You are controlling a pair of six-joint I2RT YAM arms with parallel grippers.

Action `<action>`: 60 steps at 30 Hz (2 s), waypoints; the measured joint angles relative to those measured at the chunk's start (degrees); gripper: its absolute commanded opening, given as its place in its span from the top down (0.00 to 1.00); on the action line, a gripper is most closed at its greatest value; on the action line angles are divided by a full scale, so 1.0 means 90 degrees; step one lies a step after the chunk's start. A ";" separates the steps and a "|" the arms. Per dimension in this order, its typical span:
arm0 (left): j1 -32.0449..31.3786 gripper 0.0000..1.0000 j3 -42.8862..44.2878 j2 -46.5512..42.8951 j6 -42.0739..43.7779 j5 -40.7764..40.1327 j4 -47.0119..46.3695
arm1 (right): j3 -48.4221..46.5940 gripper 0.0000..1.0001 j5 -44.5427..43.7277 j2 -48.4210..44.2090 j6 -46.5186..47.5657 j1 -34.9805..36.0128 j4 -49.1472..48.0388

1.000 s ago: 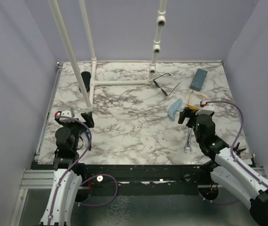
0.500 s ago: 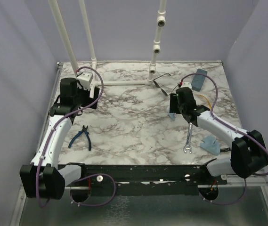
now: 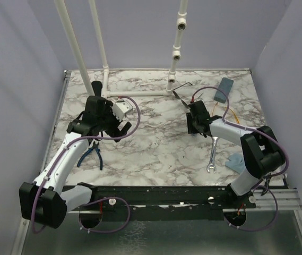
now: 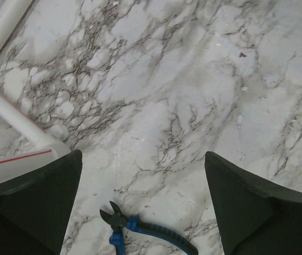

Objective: Organize the sunglasses
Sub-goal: Move the glasses cleaning cloth to the center of the board, then fold the glasses cleaning cloth at the center of the board.

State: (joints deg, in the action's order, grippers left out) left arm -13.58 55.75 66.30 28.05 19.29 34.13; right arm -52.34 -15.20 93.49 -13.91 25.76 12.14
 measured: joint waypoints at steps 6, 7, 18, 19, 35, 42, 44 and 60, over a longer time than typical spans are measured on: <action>-0.0478 0.05 -0.0143 -0.0148 0.0357 0.0413 0.0068 | -0.0063 0.84 -0.0002 0.0403 0.0002 -0.0005 -0.0104; -0.0495 0.04 -0.0165 -0.0083 0.0369 0.0476 0.0090 | -0.0090 0.95 -0.0010 0.0444 0.0007 -0.0015 -0.0107; -0.0505 0.05 -0.0143 0.0002 0.0508 0.1285 0.0219 | -0.0333 1.00 0.1921 0.0175 0.0738 -0.0015 0.0585; -0.0505 0.06 -0.0100 0.0015 0.0505 0.1382 0.0219 | -0.0340 1.00 0.2623 0.0000 0.0930 0.0029 0.0692; -0.0508 0.09 -0.0046 0.0267 0.0512 0.1931 0.0216 | 0.0636 0.68 0.7385 0.0138 0.0386 0.0352 0.0124; -0.0731 0.10 -0.0185 0.0267 0.0512 0.1931 0.0211 | 0.0704 0.47 0.4903 -0.0308 -0.0476 0.0034 0.0784; -0.0789 0.10 -0.0192 0.0270 0.0512 0.1931 0.0206 | 0.0702 0.47 0.3893 -0.0828 -0.0639 0.0032 0.1066; -0.1076 0.13 -0.0199 0.0437 0.0408 0.2084 0.0036 | 0.0549 0.64 0.1464 -0.2023 -0.0809 0.2278 0.1596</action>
State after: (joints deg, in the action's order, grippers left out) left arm -23.27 53.95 70.24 31.73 38.04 34.46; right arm -47.40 -2.02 75.29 -21.19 46.26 26.50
